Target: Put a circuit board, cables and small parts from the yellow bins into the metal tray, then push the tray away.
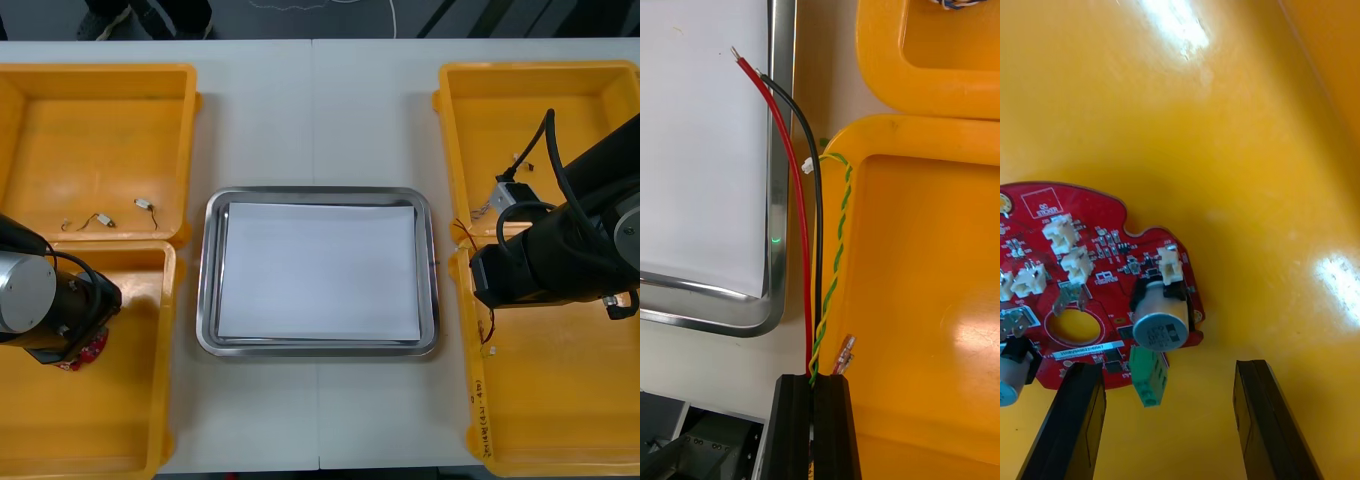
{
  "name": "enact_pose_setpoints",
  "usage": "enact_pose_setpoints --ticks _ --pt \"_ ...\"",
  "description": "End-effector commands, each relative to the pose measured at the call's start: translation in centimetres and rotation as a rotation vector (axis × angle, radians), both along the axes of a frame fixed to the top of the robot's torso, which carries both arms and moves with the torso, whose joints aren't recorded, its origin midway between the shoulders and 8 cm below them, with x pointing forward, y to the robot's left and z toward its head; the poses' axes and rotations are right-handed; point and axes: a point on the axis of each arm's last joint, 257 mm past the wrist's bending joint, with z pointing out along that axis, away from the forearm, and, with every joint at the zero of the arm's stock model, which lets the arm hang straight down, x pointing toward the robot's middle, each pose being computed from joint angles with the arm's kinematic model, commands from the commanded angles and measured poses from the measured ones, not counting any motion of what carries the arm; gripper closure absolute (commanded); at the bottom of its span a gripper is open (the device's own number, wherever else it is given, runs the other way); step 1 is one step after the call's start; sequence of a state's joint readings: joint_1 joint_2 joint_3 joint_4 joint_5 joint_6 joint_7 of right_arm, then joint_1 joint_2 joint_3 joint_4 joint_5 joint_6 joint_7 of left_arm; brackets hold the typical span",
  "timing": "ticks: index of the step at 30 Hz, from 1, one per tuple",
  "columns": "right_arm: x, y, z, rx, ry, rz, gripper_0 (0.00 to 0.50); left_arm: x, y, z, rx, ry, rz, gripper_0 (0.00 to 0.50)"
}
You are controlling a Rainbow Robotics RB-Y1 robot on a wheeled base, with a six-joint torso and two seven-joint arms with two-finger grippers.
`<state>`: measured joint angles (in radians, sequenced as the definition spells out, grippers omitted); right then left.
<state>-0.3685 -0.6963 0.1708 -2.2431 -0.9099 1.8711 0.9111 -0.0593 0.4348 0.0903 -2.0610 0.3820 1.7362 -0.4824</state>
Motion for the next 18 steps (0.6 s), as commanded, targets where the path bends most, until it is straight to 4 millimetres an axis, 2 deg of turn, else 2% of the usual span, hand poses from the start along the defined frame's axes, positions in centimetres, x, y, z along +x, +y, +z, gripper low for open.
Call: enact_pose_setpoints --ticks 1,18 --pt "0.05 0.38 0.36 0.006 -0.003 -0.014 0.5 0.97 -0.03 0.83 0.052 -0.025 -0.079 0.0" --pt "0.04 0.44 0.35 0.007 -0.003 -0.013 0.5 1.14 -0.57 0.22 0.047 -0.035 -0.089 0.0"
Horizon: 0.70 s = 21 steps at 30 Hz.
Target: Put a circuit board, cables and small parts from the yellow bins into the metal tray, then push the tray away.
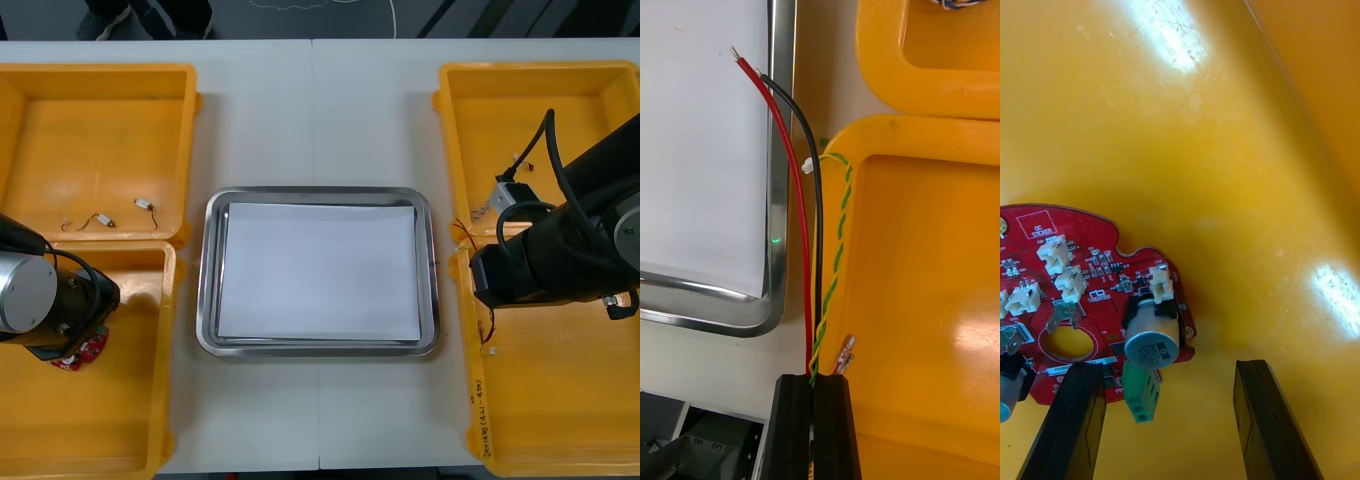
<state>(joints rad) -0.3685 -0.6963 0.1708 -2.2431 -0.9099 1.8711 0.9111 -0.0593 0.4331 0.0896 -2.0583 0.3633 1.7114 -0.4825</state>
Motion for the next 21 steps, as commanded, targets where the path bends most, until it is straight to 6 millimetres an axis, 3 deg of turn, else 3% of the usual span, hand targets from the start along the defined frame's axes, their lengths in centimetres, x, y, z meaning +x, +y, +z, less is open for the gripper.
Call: enact_pose_setpoints --ticks 1,16,19,21 --pt "0.03 0.41 0.35 0.006 -0.002 -0.013 0.5 0.49 -0.92 -0.07 0.036 -0.008 -0.096 0.0" --pt "0.05 0.43 0.37 0.007 -0.003 -0.013 0.5 0.21 -1.29 -0.61 0.034 -0.002 -0.107 0.004" --pt "0.03 0.41 0.35 0.006 -0.002 -0.013 0.5 0.0 -1.23 -0.83 0.035 0.003 -0.107 0.079" --pt "0.03 0.41 0.35 0.006 -0.002 -0.013 0.5 -0.06 -1.21 -0.89 0.035 0.005 -0.106 0.213"
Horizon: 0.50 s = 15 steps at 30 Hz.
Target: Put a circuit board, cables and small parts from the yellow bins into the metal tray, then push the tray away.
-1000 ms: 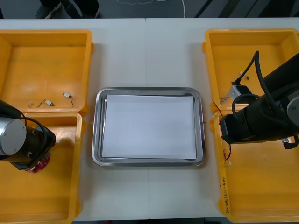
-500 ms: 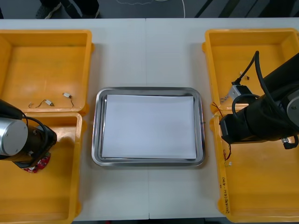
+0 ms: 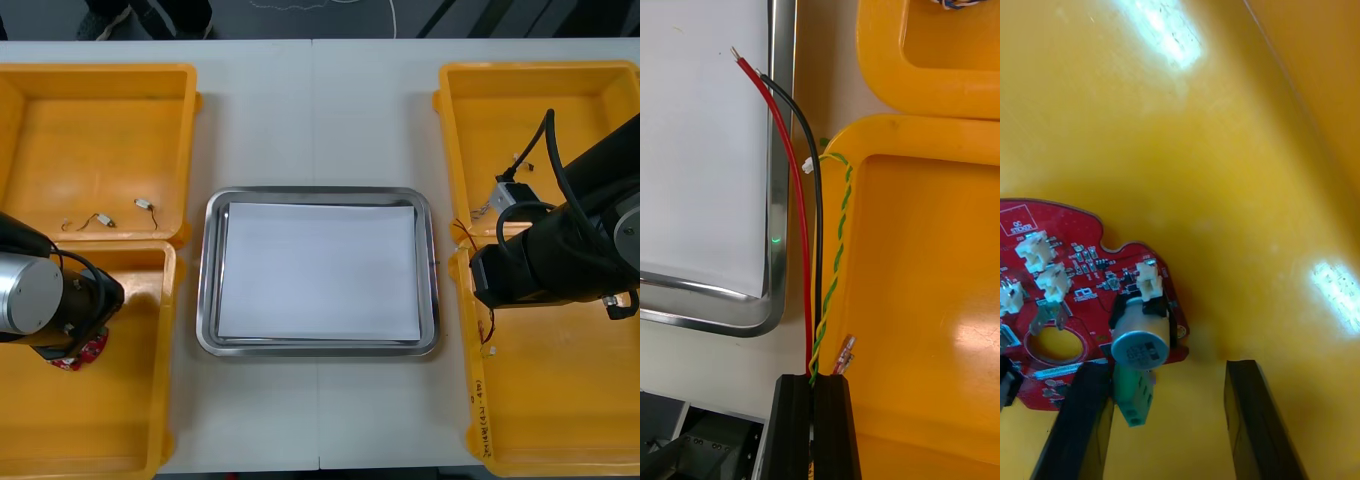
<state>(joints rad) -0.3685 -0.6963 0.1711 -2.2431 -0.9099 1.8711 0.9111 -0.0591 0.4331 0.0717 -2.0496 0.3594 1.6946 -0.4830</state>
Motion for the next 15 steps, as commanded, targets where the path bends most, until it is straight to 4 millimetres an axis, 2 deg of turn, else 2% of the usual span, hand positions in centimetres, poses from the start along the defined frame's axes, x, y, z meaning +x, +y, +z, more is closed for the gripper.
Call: enact_pose_setpoints --ticks 1,2,3,5,7,15 --pt "0.03 0.4 0.36 0.006 -0.002 -0.013 0.5 -0.26 -0.83 -0.54 0.034 0.007 -0.096 0.257" --pt "0.03 0.4 0.36 0.006 -0.002 -0.013 0.5 -0.28 -0.93 -0.58 0.035 0.008 -0.1 0.354" --pt "0.0 0.43 0.32 0.006 -0.001 -0.012 0.5 -0.36 -1.01 -0.69 0.035 0.011 -0.104 0.417" --pt "0.03 0.4 0.36 0.006 -0.002 -0.013 0.5 -0.4 -1.02 -0.72 0.036 0.013 -0.103 0.446" --pt "0.03 0.4 0.36 0.006 -0.002 -0.013 0.5 -0.44 -1.01 -0.73 0.037 0.014 -0.104 0.498" --pt "0.11 0.38 0.38 0.006 -0.005 -0.015 0.5 -0.38 -0.75 -0.61 0.044 0.011 -0.103 0.5"
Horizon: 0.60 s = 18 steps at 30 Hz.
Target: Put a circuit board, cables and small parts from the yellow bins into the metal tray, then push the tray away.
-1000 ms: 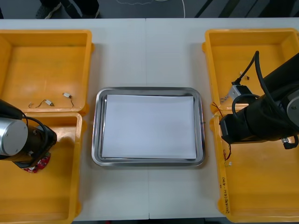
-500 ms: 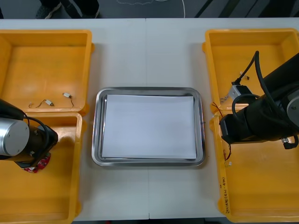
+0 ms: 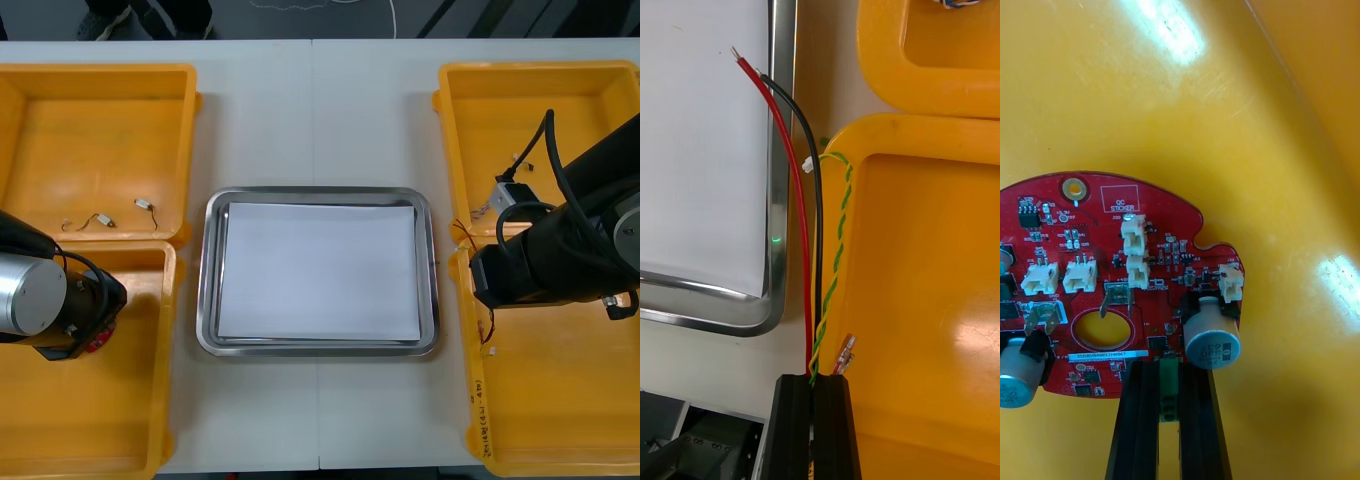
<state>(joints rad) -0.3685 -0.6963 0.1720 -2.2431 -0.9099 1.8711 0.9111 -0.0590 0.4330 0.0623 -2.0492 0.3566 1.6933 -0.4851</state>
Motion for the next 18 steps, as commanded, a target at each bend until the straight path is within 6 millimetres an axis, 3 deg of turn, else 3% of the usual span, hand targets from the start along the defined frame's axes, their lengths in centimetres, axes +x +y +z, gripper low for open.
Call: enact_pose_setpoints --ticks 1,6,18 --pt "0.1 0.3 0.4 0.005 -0.005 -0.016 0.5 -0.3 -0.4 -0.4 0.038 0.008 -0.088 0.5" --pt "0.1 0.4 0.4 0.006 -0.004 -0.015 0.5 -0.6 0.8 0.5 0.044 0.003 -0.063 0.5" --pt "0.0 0.4 0.4 0.007 -0.003 -0.014 0.5 -3.9 5.1 2.3 0.127 0.044 -0.022 0.5"
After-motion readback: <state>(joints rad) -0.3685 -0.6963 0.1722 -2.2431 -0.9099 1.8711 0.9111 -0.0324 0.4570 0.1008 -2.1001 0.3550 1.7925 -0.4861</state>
